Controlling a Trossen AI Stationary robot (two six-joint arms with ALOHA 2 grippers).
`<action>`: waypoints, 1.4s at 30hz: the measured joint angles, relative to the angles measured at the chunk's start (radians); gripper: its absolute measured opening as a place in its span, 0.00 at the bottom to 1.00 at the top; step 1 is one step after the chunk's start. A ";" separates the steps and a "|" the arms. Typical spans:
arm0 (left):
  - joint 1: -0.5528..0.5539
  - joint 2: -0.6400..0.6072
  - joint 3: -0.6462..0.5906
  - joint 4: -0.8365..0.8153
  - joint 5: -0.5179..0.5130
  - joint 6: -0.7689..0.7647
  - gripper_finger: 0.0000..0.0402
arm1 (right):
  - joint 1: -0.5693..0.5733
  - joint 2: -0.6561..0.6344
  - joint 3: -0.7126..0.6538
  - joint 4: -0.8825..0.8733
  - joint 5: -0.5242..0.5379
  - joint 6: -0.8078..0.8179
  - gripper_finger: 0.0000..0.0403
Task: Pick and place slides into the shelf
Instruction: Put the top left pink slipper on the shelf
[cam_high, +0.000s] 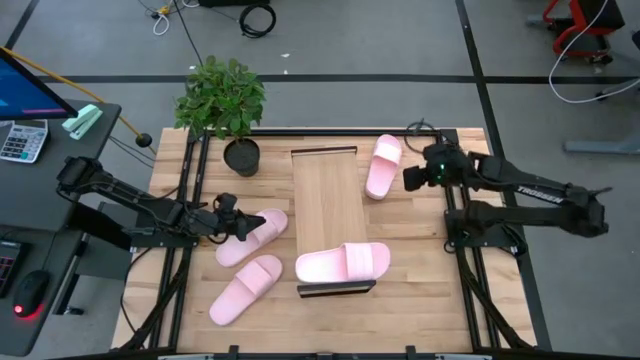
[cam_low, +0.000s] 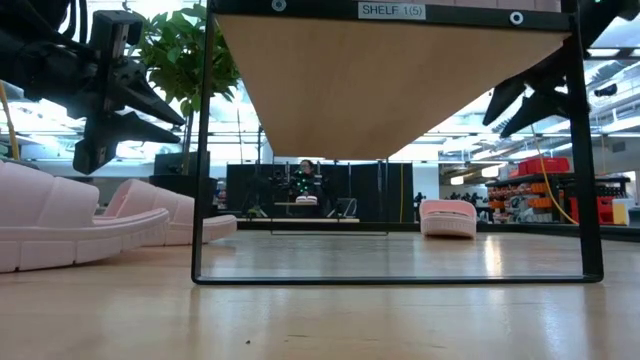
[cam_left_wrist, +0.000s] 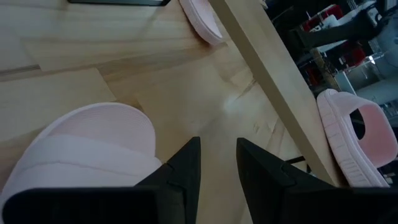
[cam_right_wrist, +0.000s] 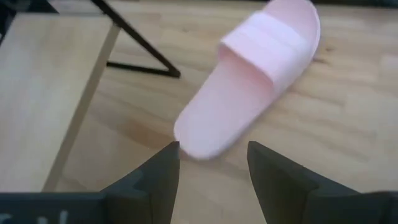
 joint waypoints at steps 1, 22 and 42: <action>0.000 0.000 0.000 0.000 0.000 0.000 0.27 | -0.032 0.006 0.000 0.021 -0.020 -0.028 0.48; 0.000 0.000 0.000 -0.006 -0.001 0.001 0.27 | -0.312 0.222 0.000 0.174 -0.381 -0.253 0.47; -0.036 0.000 0.018 -0.191 0.233 -0.413 0.26 | -0.310 0.219 0.000 0.173 -0.392 -0.260 0.46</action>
